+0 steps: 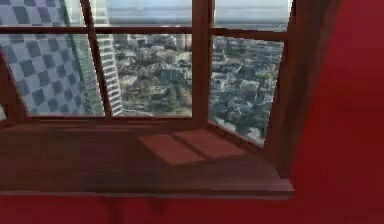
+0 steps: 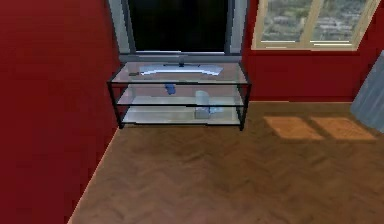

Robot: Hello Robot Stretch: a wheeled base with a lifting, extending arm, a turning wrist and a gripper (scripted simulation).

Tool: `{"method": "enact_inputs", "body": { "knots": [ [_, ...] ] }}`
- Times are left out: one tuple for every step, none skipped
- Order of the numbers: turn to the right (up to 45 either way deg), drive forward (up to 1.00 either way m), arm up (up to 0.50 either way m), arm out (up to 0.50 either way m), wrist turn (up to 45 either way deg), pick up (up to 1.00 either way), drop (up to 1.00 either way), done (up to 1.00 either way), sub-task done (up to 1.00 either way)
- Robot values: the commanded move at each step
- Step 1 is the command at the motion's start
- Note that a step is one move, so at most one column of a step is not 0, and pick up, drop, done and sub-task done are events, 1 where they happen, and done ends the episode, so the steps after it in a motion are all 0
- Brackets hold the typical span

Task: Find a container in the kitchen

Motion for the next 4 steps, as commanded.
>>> {"method": "enact_inputs", "body": {
  "knots": [
    [-45.0, 0.0, 0.0, 0.0, 0.0, 0.0, 0.0, 0.0, 0.0],
    [-24.0, 0.0, 0.0, 0.0, 0.0, 0.0, 0.0, 0.0, 0.0],
    [0.0, 0.6, 0.0, 0.0, 0.0, 0.0, 0.0, 0.0, 0.0],
    [-30.0, 0.0, 0.0, 0.0, 0.0, 0.0, 0.0, 0.0, 0.0]
  ]
}}
